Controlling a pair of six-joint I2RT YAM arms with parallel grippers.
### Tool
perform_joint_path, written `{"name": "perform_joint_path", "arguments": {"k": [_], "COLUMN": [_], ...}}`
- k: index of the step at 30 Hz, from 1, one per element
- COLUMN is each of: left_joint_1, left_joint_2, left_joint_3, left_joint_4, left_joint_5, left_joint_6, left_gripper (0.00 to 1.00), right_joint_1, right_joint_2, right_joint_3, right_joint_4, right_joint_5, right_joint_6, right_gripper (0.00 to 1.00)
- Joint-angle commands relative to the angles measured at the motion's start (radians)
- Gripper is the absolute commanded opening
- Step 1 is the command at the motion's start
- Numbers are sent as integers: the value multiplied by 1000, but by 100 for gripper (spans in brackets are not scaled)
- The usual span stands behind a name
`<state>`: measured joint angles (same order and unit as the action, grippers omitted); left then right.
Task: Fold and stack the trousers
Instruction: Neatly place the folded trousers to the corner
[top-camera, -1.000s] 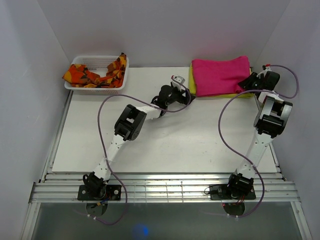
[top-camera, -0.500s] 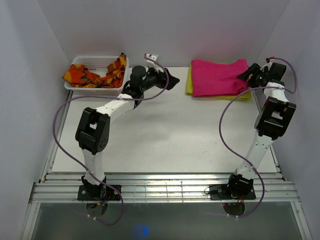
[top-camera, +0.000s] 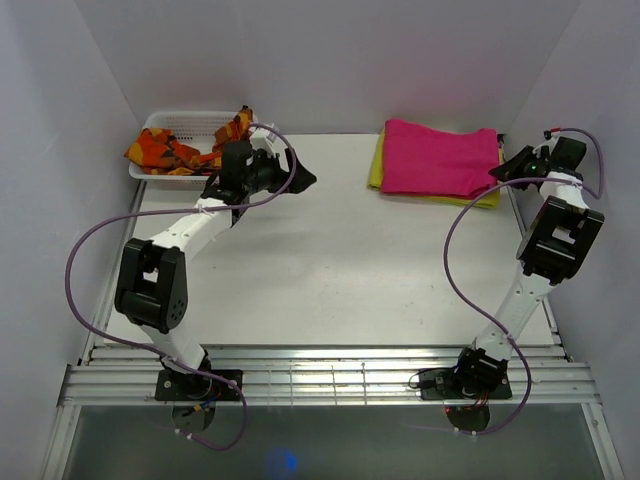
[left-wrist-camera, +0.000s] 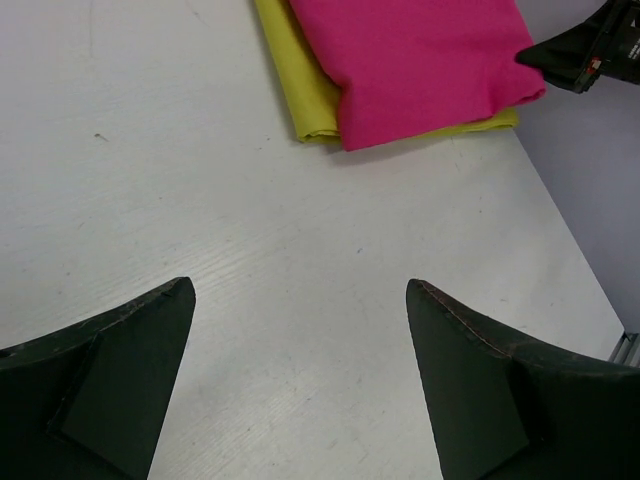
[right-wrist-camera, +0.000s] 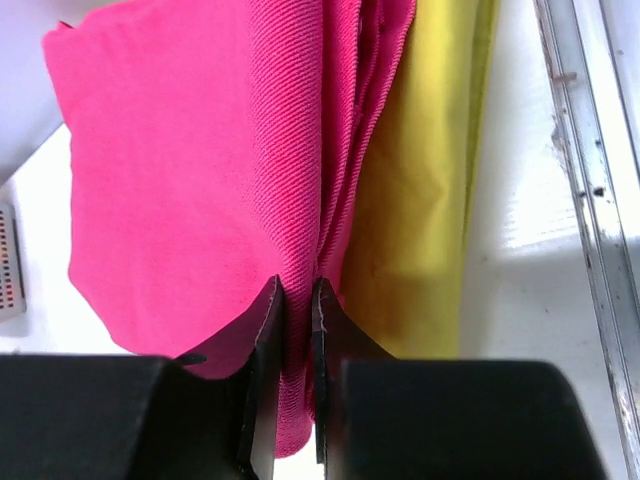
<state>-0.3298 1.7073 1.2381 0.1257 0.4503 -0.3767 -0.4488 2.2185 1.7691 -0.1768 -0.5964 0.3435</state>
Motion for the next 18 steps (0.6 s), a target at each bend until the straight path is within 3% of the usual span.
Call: {"name": "perform_joint_path", "arguments": {"k": [1,2,4,5,6,10,11,13,15,18], "left_joint_1": [23,32,49,54,61,78,86,141,191,230], "left_joint_2": [-86,-87,-78,-74,-66,26,26,-36,-92,-80], "left_joint_3": [7,8,35,49,69,307,310,253,212,257], "left_joint_4": [-90,-104,-188,-216,-291,-599,-635,-601,-635,-809], "left_joint_5": [-1,8,18,22,27,1,5,126,220,191], "left_joint_6": [19,19,19,18,22,85,91,125,166,243], "left_gripper": [98,98,98,98,98,98,98,98,98,98], "right_joint_1": [-51,-51,-48,-48,-45,-41,-39,-36,-36,-36], "right_joint_2": [-56,-56,-43,-39,-33,-23,-34,-103,-166,-296], "right_joint_3": [6,19,88,119,153,361,371,351,259,127], "right_joint_4": [-87,-137,-196,-222,-284,-452,-478,-522,-533,-564], "right_joint_5": [36,55,90,95,107,200,222,248,254,179], "right_joint_6": [-14,-27,-88,-116,-150,-332,-422,-501,-601,-714], "right_gripper": [8,29,54,75,81,91,93,96,92,90]}}
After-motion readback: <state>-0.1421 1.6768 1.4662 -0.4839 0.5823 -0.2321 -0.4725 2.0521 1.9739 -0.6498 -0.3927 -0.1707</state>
